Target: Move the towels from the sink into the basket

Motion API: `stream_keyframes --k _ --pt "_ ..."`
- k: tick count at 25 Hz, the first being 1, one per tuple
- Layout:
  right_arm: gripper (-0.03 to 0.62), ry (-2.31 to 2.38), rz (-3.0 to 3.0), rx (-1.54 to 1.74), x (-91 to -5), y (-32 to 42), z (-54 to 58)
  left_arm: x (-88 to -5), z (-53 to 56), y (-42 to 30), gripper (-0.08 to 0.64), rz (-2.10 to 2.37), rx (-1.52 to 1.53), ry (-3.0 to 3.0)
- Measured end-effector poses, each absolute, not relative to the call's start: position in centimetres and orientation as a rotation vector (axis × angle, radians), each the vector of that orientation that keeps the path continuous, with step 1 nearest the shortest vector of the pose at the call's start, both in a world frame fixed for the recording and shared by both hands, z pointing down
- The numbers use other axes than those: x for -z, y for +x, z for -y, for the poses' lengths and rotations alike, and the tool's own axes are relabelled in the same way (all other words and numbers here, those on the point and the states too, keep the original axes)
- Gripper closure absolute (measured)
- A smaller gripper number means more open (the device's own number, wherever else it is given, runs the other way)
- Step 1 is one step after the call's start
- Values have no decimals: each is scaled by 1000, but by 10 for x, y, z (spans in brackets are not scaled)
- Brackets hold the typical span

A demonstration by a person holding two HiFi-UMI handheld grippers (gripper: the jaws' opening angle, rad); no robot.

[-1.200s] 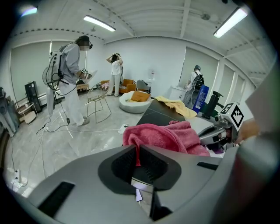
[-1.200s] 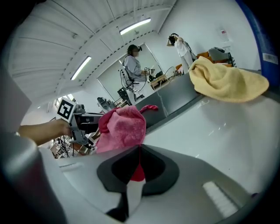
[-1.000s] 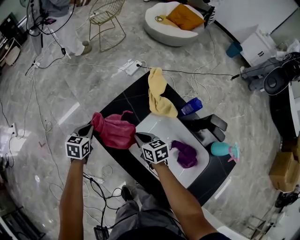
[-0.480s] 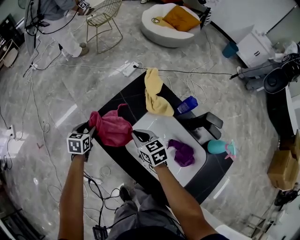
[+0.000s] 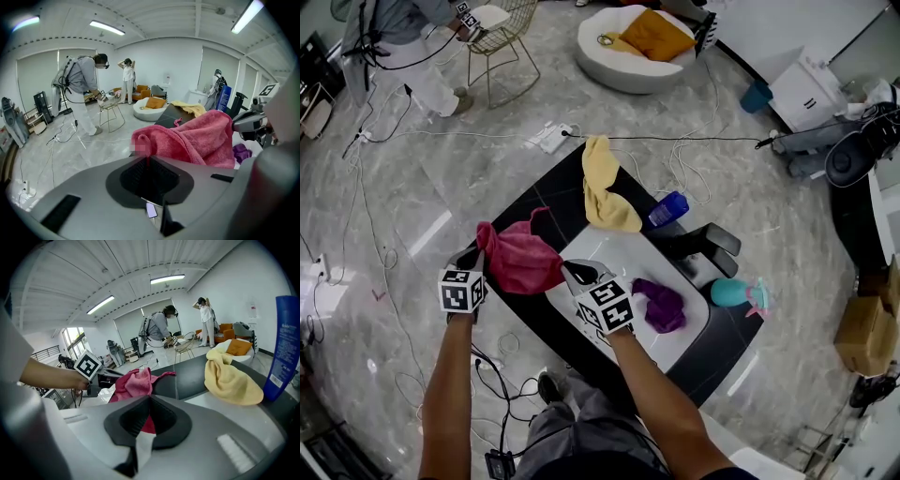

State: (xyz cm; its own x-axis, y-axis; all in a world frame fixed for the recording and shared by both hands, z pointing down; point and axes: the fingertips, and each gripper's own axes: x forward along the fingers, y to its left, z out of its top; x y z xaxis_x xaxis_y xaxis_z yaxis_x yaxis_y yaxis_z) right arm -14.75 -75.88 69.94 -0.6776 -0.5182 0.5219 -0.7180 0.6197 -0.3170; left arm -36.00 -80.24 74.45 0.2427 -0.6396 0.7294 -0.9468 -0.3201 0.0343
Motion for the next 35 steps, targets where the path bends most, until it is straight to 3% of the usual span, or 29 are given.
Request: stream_keyframes --k 10,35 --pt "578 1119 2508 -621 -645 -135 771 -669 802 -363 540 1495 -667 2153" --pt "578 1425 2647 -268 -414 -125 709 -411 714 -368 540 1533 -408 2523"
